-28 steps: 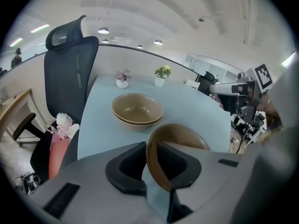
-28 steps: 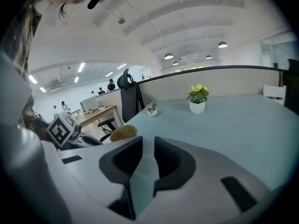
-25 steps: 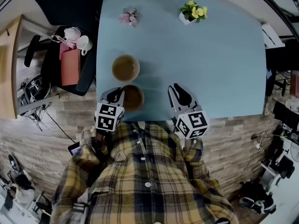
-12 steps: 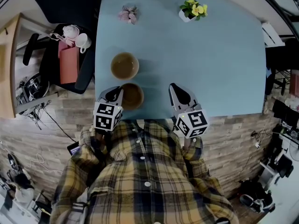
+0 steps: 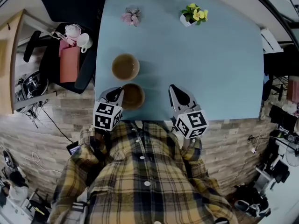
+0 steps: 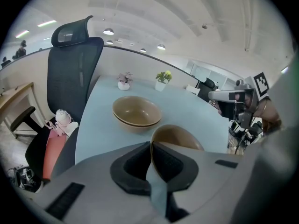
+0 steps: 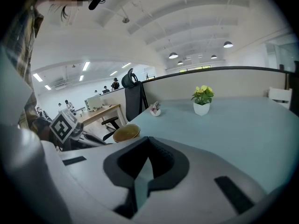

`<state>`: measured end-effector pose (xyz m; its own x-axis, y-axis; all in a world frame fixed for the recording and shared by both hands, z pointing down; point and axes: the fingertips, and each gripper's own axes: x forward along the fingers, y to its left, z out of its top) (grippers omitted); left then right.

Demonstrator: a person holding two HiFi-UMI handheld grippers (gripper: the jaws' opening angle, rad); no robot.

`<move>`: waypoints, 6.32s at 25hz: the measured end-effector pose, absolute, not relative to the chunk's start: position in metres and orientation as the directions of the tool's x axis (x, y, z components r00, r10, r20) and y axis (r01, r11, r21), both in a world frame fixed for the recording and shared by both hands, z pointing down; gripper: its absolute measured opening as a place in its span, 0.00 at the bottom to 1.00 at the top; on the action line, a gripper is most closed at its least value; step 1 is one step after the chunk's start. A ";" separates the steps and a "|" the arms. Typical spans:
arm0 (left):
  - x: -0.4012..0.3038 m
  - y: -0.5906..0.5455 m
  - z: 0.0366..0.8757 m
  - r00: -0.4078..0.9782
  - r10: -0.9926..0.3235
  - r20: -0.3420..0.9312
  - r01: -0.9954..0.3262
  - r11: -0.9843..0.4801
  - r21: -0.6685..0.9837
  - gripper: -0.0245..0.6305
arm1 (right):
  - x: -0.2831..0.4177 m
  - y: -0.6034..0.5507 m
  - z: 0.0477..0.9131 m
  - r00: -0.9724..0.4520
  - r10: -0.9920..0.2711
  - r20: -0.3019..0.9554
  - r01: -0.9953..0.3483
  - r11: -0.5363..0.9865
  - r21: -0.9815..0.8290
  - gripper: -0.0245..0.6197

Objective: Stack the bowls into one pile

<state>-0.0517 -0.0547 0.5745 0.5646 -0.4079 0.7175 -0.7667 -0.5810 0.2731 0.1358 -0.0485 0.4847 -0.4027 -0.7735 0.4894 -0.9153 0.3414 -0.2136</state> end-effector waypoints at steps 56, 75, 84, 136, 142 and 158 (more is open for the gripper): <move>-0.070 -0.172 0.547 0.466 -0.606 0.645 -0.861 -0.480 0.170 0.06 | 0.110 -0.111 0.508 -0.498 -0.671 0.549 -0.864 0.440 -0.246 0.04; -0.075 -0.167 0.532 0.455 -0.647 0.613 -0.869 -0.472 0.148 0.21 | 0.106 -0.111 0.499 -0.496 -0.689 0.528 -0.864 0.451 -0.224 0.05; -0.072 -0.151 0.472 0.477 -0.724 0.498 -0.865 -0.488 0.119 0.21 | 0.101 -0.106 0.463 -0.509 -0.735 0.449 -0.856 0.485 -0.176 0.05; -0.059 -0.070 0.378 0.511 -0.803 0.306 -0.859 -0.495 0.134 0.02 | 0.106 -0.082 0.374 -0.534 -0.817 0.217 -0.844 0.532 -0.072 0.04; -0.064 -0.068 0.380 0.501 -0.807 0.313 -0.865 -0.484 0.135 0.02 | 0.102 -0.082 0.378 -0.540 -0.808 0.233 -0.839 0.537 -0.083 0.04; -0.075 -0.066 0.384 0.482 -0.816 0.319 -0.875 -0.464 0.138 0.02 | 0.093 -0.082 0.382 -0.550 -0.796 0.252 -0.832 0.549 -0.080 0.04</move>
<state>-0.0747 -0.0657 0.3845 0.4824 -0.8159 0.3187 -0.8752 -0.4636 0.1378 0.0931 -0.0819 0.3818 -0.5498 -0.7963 0.2521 -0.8319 0.5492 -0.0796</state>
